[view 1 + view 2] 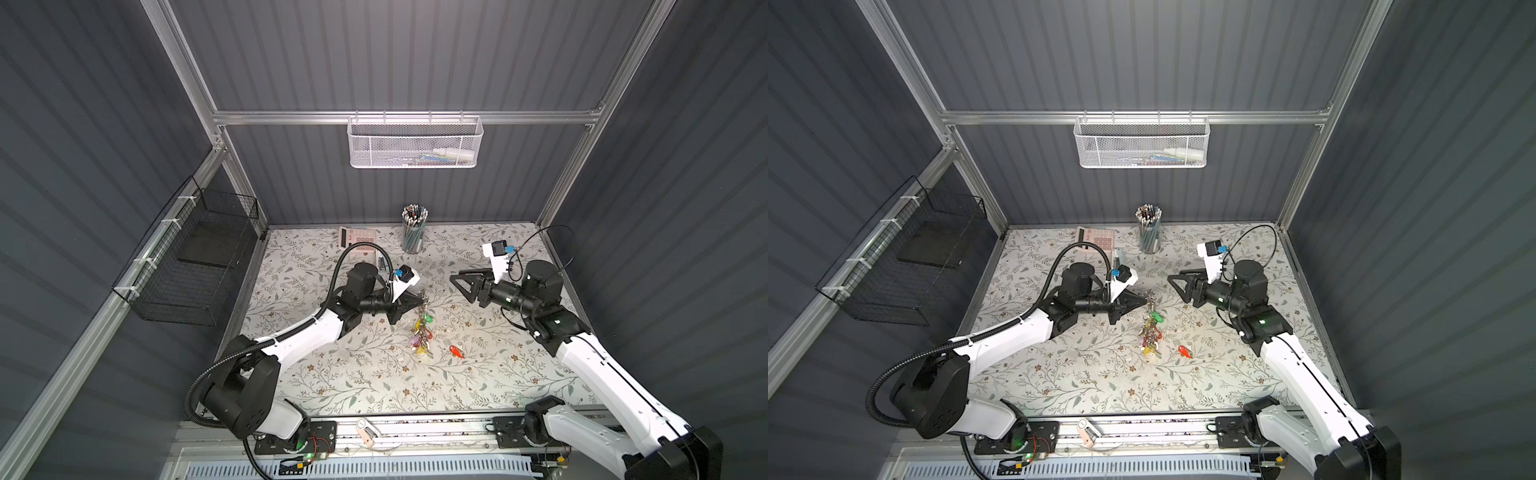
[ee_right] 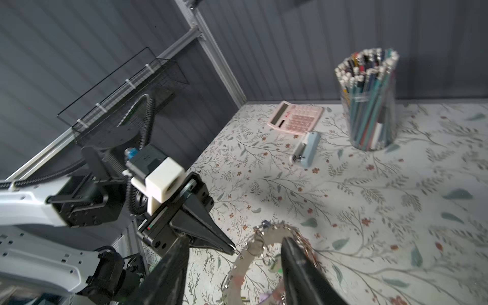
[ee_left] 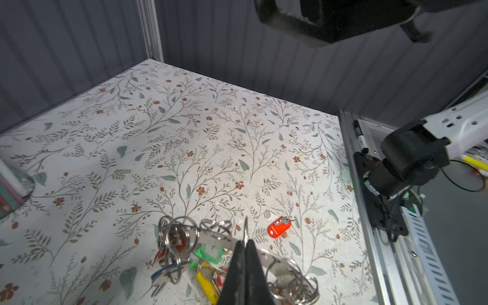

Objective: Put the keys on the keyring

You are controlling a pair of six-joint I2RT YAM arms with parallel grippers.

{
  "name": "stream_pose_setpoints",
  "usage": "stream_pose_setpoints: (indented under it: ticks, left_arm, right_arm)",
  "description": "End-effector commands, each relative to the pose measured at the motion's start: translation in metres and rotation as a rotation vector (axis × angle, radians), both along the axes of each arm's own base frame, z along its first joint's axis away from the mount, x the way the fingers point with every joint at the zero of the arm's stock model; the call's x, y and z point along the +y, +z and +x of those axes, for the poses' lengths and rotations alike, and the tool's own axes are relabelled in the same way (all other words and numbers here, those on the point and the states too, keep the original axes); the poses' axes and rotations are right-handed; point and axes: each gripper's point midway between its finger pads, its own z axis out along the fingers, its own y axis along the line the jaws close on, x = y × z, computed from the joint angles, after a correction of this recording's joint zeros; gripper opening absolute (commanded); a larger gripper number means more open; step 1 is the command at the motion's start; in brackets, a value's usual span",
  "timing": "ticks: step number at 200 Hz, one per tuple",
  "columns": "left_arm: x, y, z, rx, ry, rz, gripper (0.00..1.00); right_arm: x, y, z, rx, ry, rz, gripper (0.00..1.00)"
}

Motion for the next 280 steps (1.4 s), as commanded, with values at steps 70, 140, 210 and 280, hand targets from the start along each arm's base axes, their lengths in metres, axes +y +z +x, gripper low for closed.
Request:
stream_pose_setpoints:
  ticks: [70,140,210,280]
  left_arm:
    - [0.0,0.0,0.018,-0.376,0.207,0.006,0.0]
    - [0.003,-0.018,0.018,-0.547,0.274,0.114,0.0]
    - [0.0,-0.027,0.018,-0.587,0.275,0.144,0.0]
    - [0.0,-0.027,0.019,-0.565,0.289,0.128,0.0]
  right_arm:
    - [-0.047,-0.073,0.001,0.266,-0.263,-0.118,0.64]
    - [-0.046,-0.086,0.01,0.322,-0.276,-0.125,0.65]
    - [-0.045,-0.088,0.015,0.353,-0.283,-0.124,0.65]
    - [-0.051,-0.096,0.012,0.368,-0.315,-0.133,0.65]
